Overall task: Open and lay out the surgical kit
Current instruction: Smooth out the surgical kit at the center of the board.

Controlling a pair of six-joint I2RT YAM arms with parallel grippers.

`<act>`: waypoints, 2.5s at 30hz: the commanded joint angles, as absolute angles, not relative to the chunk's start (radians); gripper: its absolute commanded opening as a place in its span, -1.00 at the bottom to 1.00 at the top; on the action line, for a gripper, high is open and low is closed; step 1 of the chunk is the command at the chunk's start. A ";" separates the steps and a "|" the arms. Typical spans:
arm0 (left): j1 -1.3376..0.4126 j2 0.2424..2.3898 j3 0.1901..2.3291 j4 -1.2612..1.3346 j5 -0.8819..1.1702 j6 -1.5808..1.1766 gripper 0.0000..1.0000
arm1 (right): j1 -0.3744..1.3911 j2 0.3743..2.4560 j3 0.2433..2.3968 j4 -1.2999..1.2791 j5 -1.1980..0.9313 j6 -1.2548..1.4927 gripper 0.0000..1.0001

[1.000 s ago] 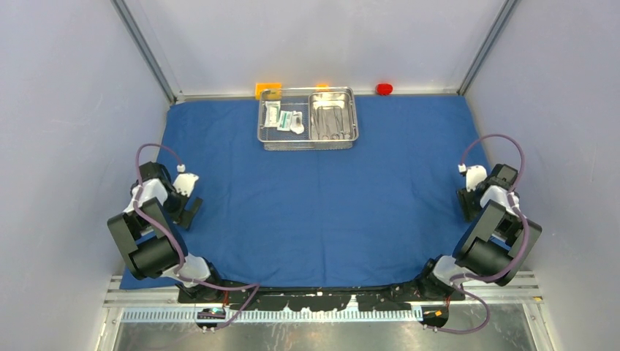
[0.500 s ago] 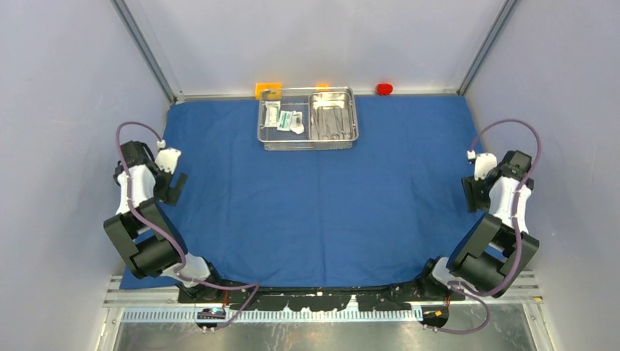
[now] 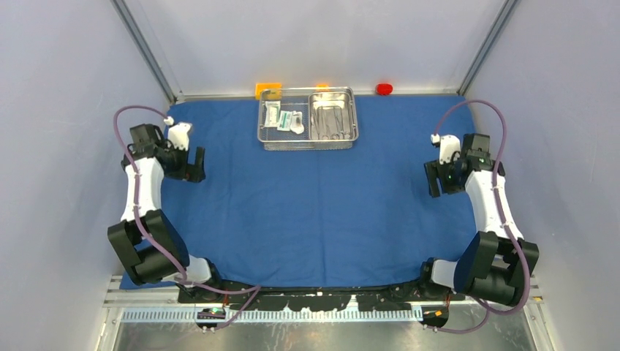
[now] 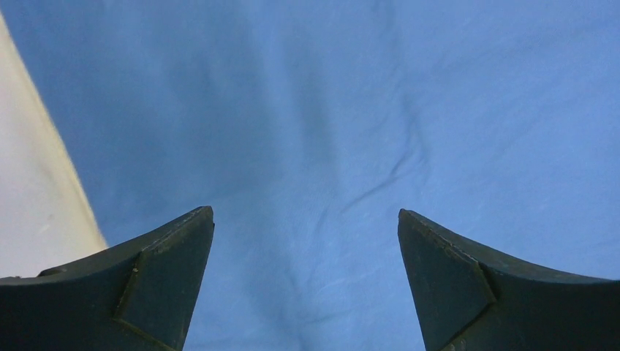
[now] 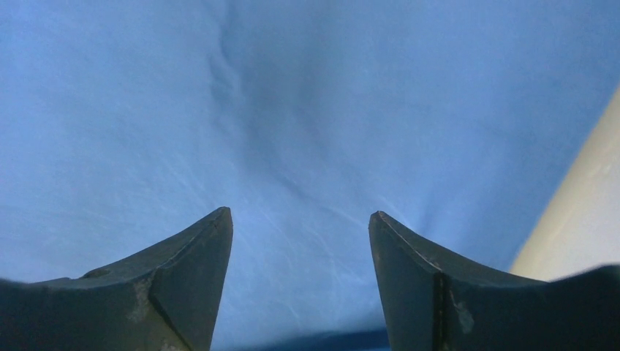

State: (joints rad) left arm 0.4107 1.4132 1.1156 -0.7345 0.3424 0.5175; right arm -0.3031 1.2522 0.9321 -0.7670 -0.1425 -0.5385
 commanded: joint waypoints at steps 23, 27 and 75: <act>0.232 1.529 1.183 -0.492 0.558 0.202 0.99 | -0.423 1.209 1.009 -1.021 0.217 -0.603 0.45; 0.230 1.547 1.186 -0.490 0.569 0.204 1.00 | -0.446 1.241 0.948 -0.997 0.216 -0.615 0.44; 0.229 1.618 1.238 -0.504 0.577 0.240 0.99 | -0.638 1.327 0.957 -0.952 0.137 -0.610 0.33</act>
State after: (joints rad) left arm 0.2337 1.6150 1.1946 -0.5262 0.5678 0.2214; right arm -0.6502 1.2587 0.9630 -1.0409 0.1688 -0.6571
